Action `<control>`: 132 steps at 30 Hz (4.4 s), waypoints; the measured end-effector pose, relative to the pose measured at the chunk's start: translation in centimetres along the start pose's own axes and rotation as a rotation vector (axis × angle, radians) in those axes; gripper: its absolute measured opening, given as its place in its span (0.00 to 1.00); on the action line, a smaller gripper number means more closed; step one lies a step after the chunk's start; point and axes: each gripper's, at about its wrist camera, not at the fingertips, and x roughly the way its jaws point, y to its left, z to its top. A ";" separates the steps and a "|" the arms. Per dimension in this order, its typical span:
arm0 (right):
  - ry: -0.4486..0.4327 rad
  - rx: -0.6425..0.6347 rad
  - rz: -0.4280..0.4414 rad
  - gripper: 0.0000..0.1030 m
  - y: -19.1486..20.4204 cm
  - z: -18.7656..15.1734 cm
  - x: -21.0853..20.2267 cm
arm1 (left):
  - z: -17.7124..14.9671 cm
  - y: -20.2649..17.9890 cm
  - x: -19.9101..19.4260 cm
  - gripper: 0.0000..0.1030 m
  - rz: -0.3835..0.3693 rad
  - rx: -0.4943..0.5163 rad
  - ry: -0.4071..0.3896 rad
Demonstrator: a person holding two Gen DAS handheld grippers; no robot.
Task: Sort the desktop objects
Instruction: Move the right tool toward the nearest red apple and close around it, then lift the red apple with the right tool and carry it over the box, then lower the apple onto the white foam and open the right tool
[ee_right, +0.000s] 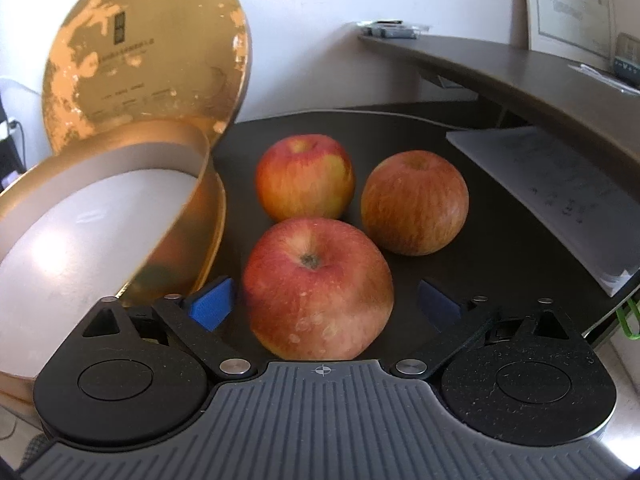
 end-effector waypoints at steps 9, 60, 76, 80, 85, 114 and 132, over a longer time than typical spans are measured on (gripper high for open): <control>0.027 -0.037 0.086 0.96 -1.2 0.3 1.0 | 0.2 0.3 1.0 0.99 0.005 -0.007 0.029; -0.071 -0.043 -0.026 0.83 -0.3 2.0 -3.0 | -0.7 2.6 -1.9 0.99 0.000 -0.041 -0.017; -0.110 -0.312 0.198 0.83 16.1 6.7 -6.6 | -2.7 7.9 -4.6 0.99 -0.022 -0.107 -0.079; -0.017 -0.382 0.259 0.83 21.8 6.0 -4.0 | -3.1 9.4 -4.8 0.99 -0.037 -0.129 -0.094; 0.098 -0.455 0.295 0.83 27.3 5.9 0.7 | -3.3 11.3 -4.6 0.99 -0.040 -0.166 -0.103; 0.289 -0.470 0.290 0.85 33.4 5.0 8.2 | -3.4 13.3 -4.1 0.99 -0.033 -0.200 -0.077; 0.156 -0.403 0.330 0.93 24.7 5.5 -2.8 | -2.9 9.0 -5.1 0.99 -0.002 -0.108 -0.059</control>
